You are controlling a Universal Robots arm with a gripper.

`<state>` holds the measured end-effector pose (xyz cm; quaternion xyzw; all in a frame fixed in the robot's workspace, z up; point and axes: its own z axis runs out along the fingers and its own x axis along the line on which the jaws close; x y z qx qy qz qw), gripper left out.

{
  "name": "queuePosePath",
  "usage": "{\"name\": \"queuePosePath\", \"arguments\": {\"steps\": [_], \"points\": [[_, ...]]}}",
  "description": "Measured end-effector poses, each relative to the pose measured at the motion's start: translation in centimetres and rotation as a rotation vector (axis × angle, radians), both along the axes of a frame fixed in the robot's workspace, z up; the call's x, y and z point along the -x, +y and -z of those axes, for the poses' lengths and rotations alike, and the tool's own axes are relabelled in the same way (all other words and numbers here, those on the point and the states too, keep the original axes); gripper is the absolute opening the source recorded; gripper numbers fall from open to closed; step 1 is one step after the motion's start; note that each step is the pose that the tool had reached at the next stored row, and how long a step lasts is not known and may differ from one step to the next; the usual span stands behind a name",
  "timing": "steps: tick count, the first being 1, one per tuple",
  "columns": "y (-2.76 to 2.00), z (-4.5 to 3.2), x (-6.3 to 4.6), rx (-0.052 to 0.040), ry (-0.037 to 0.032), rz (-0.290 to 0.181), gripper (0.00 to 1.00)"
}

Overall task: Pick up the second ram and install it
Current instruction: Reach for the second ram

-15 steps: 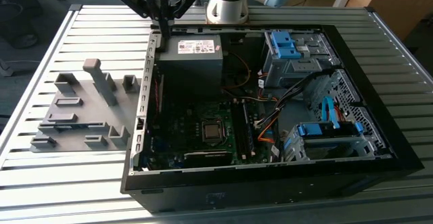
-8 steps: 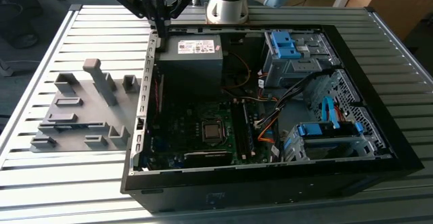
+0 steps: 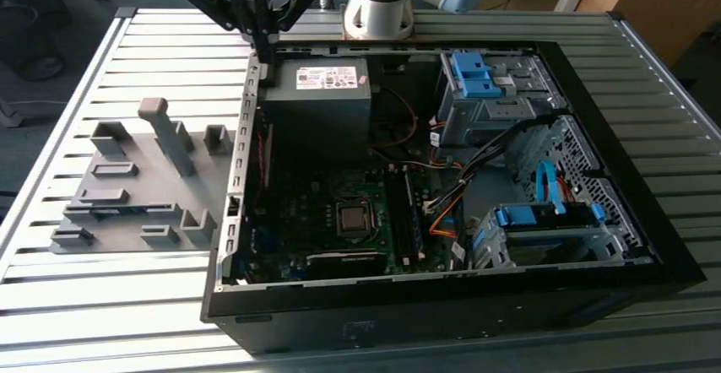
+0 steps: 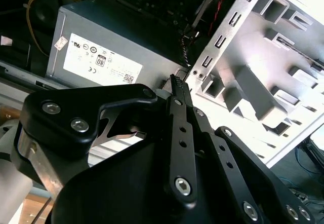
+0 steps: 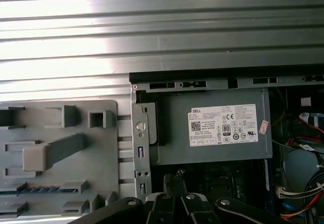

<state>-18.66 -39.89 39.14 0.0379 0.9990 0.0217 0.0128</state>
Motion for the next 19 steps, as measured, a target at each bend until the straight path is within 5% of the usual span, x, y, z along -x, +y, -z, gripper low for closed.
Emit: {"name": "queuePosePath", "arguments": {"steps": [19], "points": [[0.00,0.05,1.04,0.0000,0.0004,0.000,0.11]]}}
